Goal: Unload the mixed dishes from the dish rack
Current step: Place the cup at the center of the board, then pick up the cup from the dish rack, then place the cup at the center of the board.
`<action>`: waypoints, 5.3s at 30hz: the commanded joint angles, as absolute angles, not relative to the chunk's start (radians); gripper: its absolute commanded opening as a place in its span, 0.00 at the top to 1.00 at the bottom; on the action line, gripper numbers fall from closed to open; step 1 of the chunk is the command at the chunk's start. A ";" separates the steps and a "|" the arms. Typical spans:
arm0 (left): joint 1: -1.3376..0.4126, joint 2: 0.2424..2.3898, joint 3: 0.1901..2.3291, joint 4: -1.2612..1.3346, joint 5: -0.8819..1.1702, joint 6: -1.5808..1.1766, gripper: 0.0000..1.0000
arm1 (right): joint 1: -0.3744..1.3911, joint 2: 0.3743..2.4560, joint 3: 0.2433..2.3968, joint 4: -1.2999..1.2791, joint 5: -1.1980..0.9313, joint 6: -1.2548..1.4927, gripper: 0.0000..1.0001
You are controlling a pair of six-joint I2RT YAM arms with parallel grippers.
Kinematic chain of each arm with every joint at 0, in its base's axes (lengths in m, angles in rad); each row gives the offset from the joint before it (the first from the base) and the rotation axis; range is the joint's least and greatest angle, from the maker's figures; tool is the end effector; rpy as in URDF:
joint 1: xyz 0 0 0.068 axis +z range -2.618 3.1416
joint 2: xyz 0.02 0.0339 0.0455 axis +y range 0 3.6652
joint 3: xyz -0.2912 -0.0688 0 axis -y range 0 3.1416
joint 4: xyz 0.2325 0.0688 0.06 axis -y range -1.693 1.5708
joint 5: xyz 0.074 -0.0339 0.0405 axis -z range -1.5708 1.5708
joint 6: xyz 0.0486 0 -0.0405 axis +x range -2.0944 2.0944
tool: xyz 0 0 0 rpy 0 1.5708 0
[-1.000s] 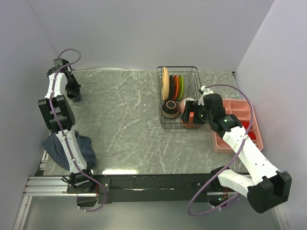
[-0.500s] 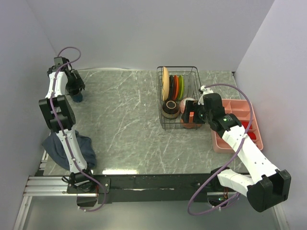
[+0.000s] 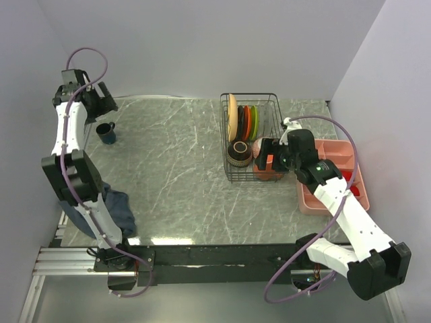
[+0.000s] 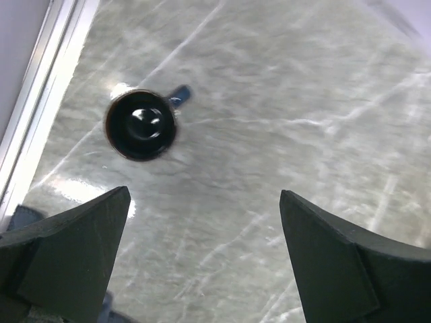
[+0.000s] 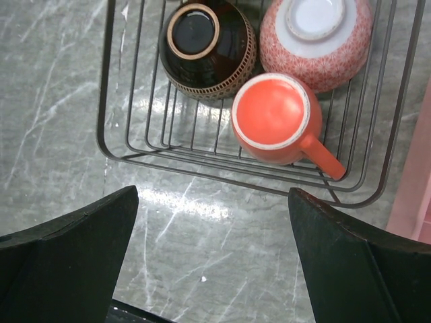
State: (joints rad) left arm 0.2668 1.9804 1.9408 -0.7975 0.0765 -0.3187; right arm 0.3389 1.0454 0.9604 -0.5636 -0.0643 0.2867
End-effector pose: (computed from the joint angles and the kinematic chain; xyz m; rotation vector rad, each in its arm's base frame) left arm 0.4376 0.1158 0.3404 -0.6609 2.3154 -0.1161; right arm 0.1954 0.0722 0.3315 -0.0946 2.2478 0.4127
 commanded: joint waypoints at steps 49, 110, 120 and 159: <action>-0.255 0.733 0.528 -0.167 0.169 -0.287 0.00 | 0.328 1.597 1.269 -0.693 0.029 0.077 0.02; -0.417 0.989 0.707 0.247 0.460 -0.636 0.01 | 0.295 1.100 0.990 -0.135 -0.330 0.627 0.99; -0.558 1.109 0.762 0.437 0.465 -0.699 0.01 | 0.296 1.063 0.839 0.150 -0.528 0.889 0.99; -0.646 1.267 0.670 1.009 0.566 -1.104 0.79 | 0.281 1.196 0.621 0.719 -0.790 1.289 0.99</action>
